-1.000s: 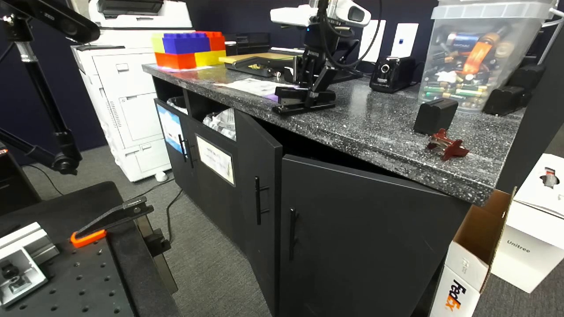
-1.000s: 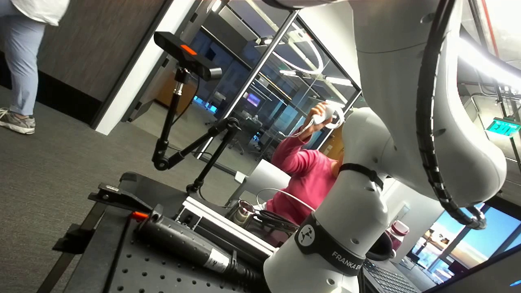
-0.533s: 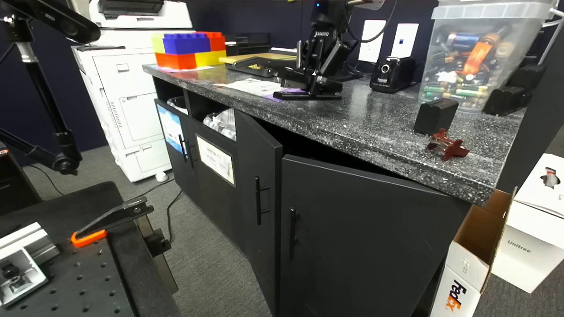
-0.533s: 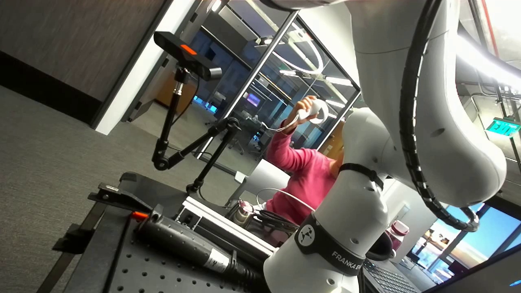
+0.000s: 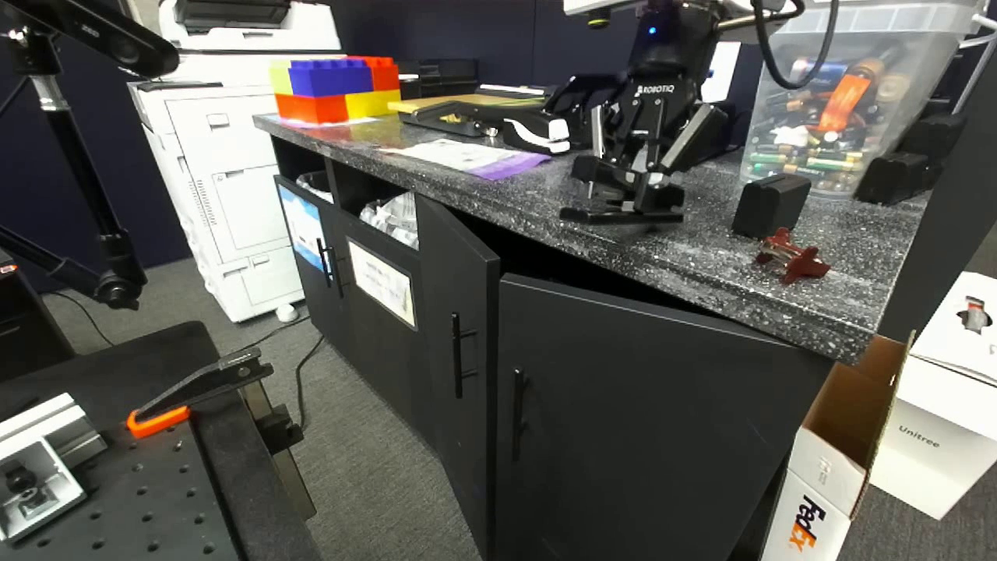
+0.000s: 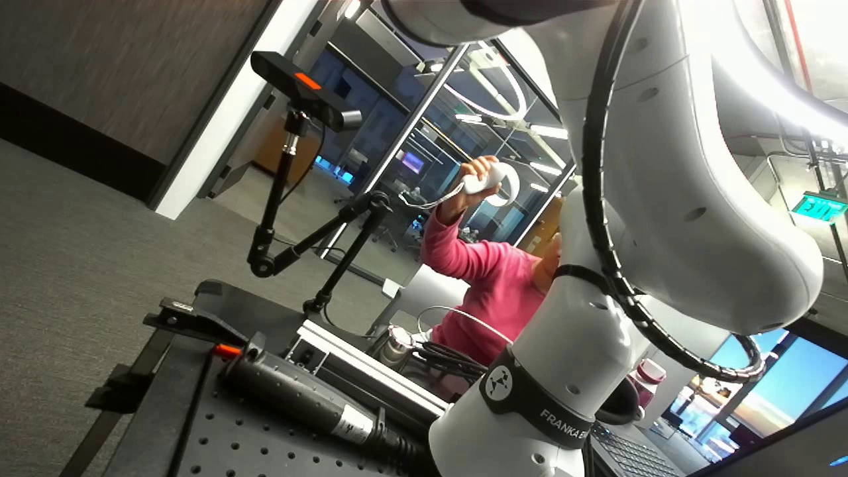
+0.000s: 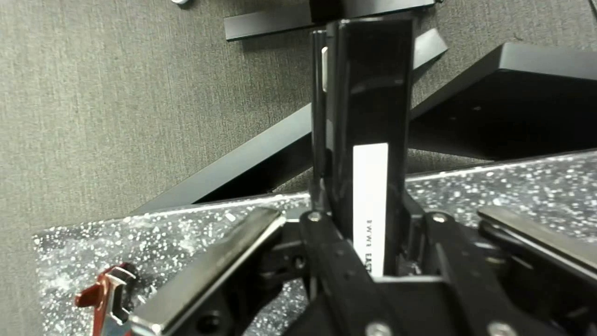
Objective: Move the spatula to the right
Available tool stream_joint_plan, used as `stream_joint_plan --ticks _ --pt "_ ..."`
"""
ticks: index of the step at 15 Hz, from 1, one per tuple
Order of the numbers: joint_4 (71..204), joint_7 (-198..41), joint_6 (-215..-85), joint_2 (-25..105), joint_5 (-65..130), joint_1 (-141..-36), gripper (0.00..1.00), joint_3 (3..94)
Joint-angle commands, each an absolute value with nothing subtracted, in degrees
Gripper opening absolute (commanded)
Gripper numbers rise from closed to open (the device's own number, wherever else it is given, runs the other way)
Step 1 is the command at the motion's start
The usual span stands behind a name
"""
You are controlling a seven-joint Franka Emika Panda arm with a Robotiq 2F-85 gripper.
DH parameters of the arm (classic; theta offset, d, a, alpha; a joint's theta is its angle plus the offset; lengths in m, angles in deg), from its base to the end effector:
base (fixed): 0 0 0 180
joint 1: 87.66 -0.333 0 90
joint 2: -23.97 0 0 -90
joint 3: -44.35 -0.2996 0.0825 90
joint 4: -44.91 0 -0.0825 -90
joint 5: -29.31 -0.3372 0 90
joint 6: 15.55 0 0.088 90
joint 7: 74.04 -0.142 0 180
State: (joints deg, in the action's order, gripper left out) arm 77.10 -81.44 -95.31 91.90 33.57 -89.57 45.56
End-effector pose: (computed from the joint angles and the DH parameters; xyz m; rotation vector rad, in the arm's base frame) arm 0.6884 0.0039 0.2281 2.9713 -0.1596 -0.5219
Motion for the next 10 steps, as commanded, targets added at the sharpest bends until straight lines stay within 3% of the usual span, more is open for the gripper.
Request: stream_joint_plan --ticks 1,10 --pt "72.2 -80.3 -96.8 95.9 34.2 -89.0 0.09 46.1" --pt "71.2 -83.4 -102.7 97.0 31.0 -87.5 0.09 44.3"
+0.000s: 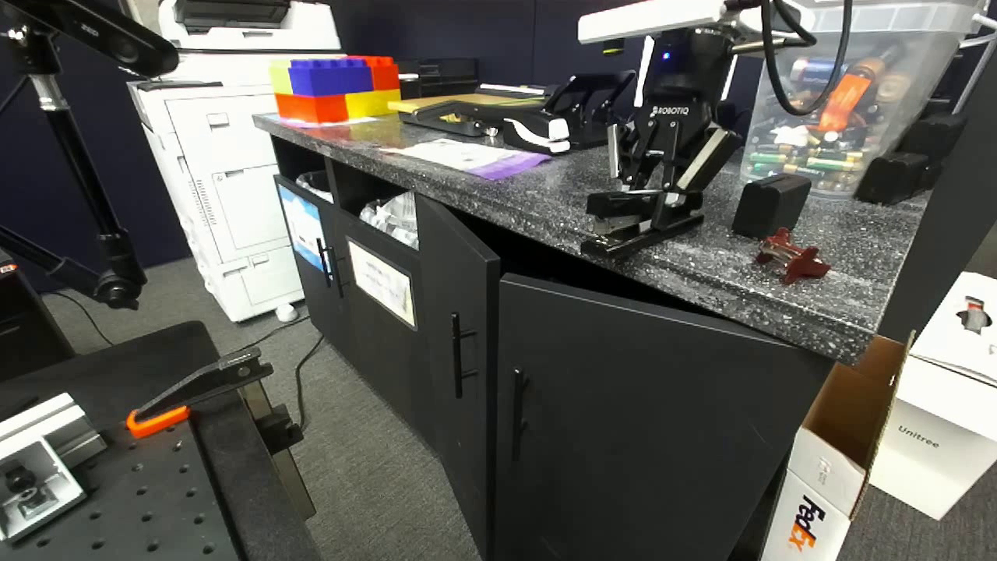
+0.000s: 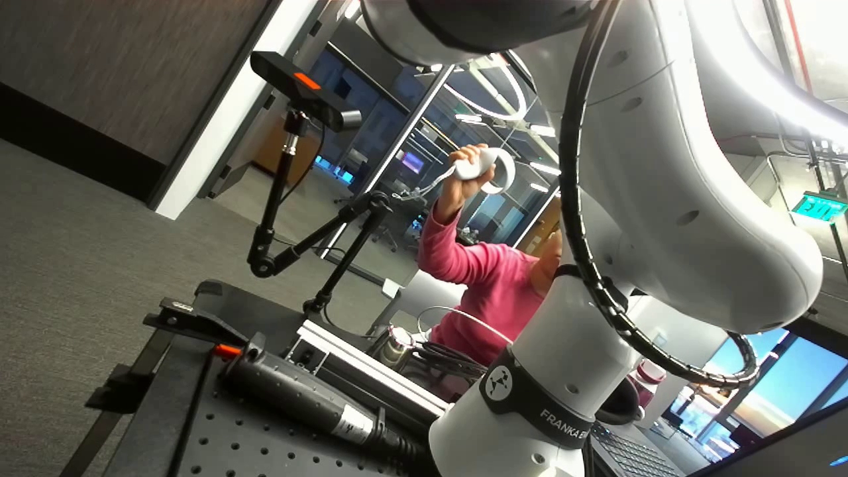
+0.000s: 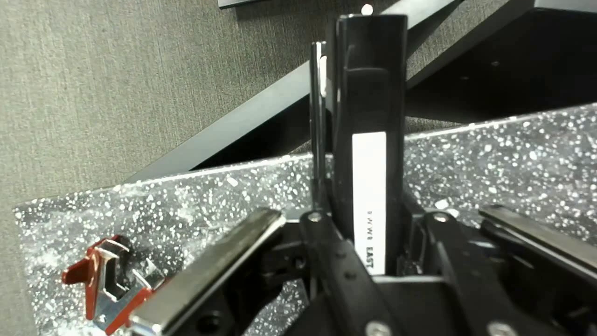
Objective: Move the spatula to the right
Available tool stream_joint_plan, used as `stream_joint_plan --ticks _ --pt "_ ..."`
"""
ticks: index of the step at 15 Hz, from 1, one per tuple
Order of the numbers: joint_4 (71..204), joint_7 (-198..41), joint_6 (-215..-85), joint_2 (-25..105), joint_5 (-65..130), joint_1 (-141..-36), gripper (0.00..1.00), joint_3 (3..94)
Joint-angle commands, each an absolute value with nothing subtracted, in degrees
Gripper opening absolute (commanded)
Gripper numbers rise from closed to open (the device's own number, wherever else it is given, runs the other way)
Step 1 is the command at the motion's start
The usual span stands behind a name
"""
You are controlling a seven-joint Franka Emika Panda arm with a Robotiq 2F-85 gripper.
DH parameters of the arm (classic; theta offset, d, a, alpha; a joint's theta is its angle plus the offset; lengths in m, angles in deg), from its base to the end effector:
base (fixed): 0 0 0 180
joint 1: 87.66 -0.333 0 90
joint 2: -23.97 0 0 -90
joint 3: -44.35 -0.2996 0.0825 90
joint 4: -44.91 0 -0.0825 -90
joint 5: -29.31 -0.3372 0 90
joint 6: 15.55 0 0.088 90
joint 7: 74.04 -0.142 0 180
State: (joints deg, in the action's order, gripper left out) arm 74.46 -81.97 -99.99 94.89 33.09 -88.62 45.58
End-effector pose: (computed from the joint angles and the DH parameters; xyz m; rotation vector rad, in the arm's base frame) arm 0.7022 -0.0055 0.2126 3.0008 -0.1933 -0.4127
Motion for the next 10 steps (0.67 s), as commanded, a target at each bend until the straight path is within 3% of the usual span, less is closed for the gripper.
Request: stream_joint_plan --ticks 1,2,3,4,10 --pt "71.3 -83.4 -103.2 97.1 30.4 -87.1 0.09 44.2" --pt "71.5 -83.4 -103.4 97.2 30.0 -86.9 0.09 44.2" --pt "71.7 -83.5 -103.0 97.3 29.5 -86.7 0.59 44.2" --pt "71.8 -83.4 -102.8 97.2 29.1 -86.6 0.6 44.1" --pt "72.9 -86.9 -95.0 92.4 28.1 -89.2 1.0 44.0"
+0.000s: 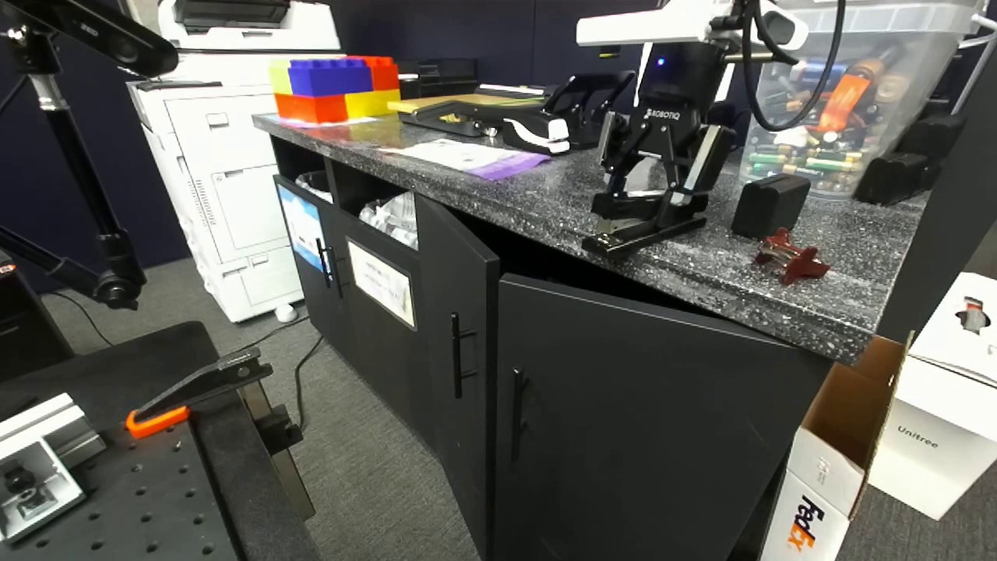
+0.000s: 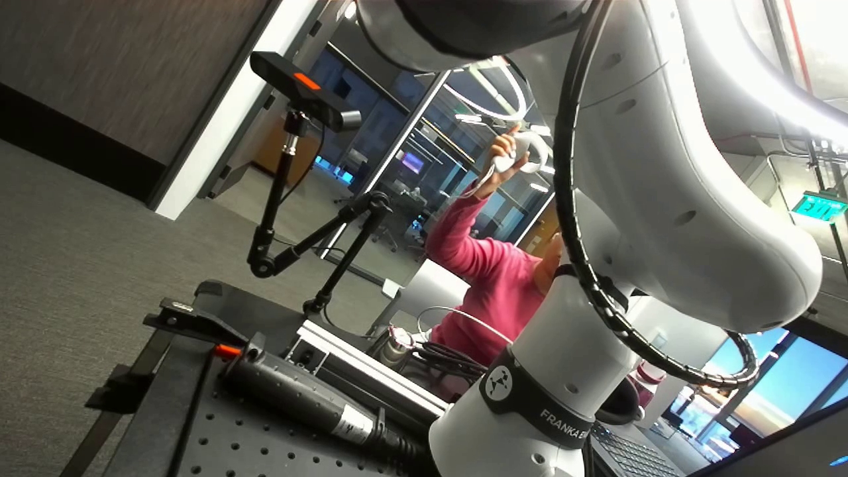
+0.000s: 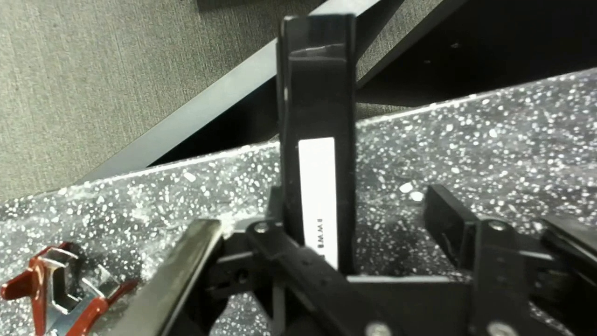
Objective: Move the spatula to the right
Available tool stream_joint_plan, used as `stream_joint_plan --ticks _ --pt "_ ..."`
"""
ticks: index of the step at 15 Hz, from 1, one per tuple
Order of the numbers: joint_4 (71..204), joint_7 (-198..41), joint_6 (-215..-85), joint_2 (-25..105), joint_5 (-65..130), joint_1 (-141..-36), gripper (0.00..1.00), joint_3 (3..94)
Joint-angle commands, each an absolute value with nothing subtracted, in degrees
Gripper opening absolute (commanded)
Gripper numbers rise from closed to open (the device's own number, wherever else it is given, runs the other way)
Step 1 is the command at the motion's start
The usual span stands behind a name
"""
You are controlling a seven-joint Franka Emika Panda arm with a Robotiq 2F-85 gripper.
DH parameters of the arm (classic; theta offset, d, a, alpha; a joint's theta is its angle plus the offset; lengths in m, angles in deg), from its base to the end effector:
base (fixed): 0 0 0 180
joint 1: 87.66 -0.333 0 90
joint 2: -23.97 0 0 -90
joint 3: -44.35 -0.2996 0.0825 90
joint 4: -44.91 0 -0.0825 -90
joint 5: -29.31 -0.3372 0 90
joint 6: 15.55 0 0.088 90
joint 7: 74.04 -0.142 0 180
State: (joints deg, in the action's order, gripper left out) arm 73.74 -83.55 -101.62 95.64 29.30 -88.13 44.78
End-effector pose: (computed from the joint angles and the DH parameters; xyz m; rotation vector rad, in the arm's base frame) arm 0.7068 0.0033 0.2091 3.0788 -0.2485 -0.3887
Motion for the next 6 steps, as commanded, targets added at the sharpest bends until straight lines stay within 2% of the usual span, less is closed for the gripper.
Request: stream_joint_plan --ticks 1,2,3,6 --pt "73.0 -89.1 -92.1 91.2 27.7 -89.6 1.0 43.9" --pt "72.9 -86.0 -97.1 94.4 29.1 -89.2 0.92 44.7" --pt "72.7 -87.1 -95.0 93.3 29.0 -89.6 0.99 44.6" --pt "72.7 -88.2 -93.1 91.4 28.9 -90.2 1.0 44.4"
